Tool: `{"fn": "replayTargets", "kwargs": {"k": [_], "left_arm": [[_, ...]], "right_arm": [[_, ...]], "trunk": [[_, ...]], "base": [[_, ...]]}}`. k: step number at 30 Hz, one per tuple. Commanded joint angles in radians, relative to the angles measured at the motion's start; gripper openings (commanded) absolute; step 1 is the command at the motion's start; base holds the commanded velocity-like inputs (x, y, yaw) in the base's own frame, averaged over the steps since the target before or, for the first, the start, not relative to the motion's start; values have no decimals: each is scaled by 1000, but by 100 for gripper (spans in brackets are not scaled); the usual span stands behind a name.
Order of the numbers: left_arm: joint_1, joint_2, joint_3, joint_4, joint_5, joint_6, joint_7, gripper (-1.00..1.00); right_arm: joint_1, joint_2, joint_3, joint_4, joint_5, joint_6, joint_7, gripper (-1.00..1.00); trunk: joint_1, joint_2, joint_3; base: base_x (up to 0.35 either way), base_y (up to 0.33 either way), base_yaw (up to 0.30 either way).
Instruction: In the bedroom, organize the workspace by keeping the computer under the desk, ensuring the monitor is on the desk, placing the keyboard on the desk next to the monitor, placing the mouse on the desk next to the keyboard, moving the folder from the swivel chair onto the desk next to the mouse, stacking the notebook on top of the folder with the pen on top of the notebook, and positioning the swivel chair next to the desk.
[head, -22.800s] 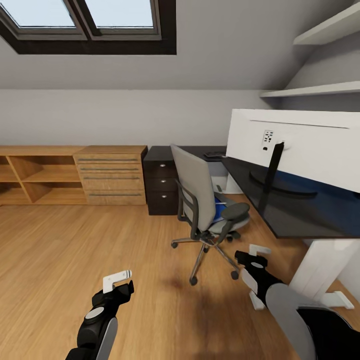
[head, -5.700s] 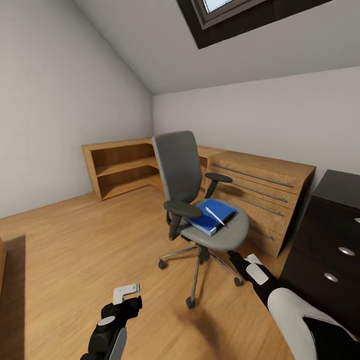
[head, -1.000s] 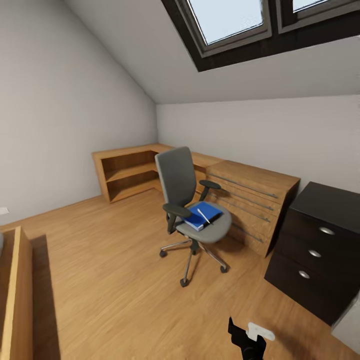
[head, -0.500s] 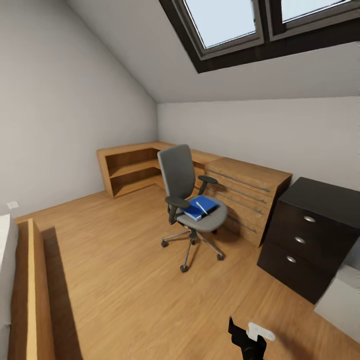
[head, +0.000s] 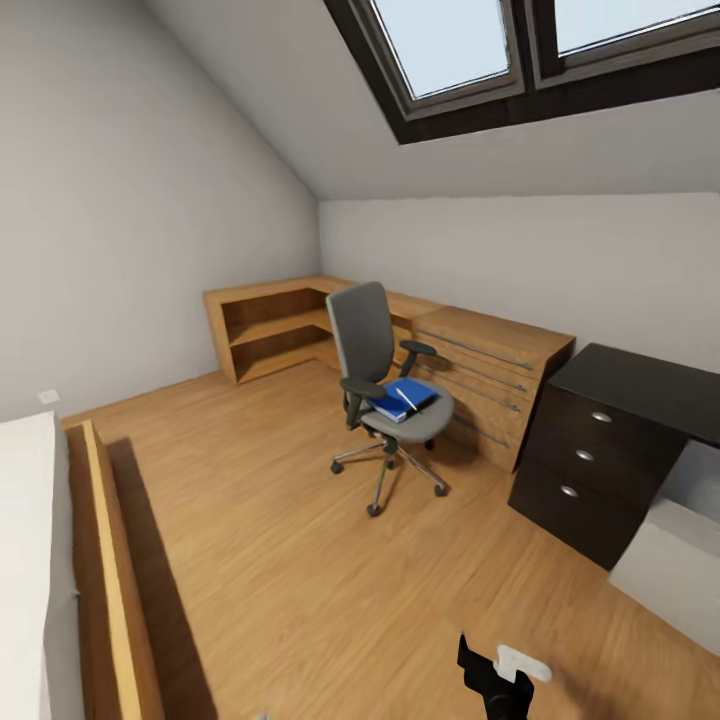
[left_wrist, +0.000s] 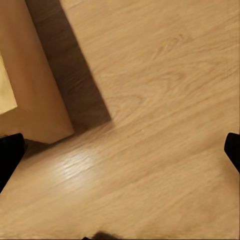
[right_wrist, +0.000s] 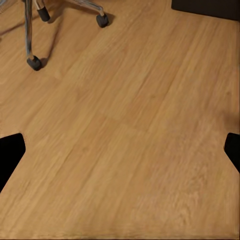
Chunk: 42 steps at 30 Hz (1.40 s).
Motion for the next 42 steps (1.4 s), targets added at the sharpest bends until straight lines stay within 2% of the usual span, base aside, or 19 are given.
{"fn": "replayTargets", "kwargs": {"k": [1,12,16,18,22,42], "left_arm": [[0,1,-8,0,11,-5,7,100],[0,3,-4,-3,11,-8,8,100],[0,5,-3,-3,11,-17,8,100],[0,5,-1,-3,11,-51,8,100],[0,5,-1,-3,11,-68,8,100],[-1,4,-5,2,8,-73,6,100]], "right_arm": [[-1,0,4,2,-9,-5,0,100],[-1,-1,4,2,-6,-5,1,100],[-1,-1,4,2,-5,-6,1,100],[-1,-2,4,1,-3,-6,2,100],[-1,-2,4,2,-2,-8,2,100],[-1,0,5,1,1,-10,4,100]], "trunk": [[-5,7,1],[-47,84,20],[-62,112,31],[-70,126,37],[-85,154,49],[-162,294,112]], "base": [[-335,120,0],[-332,141,-99],[-315,188,-256],[-306,198,-286],[-305,199,-293],[-329,36,-298]]}}
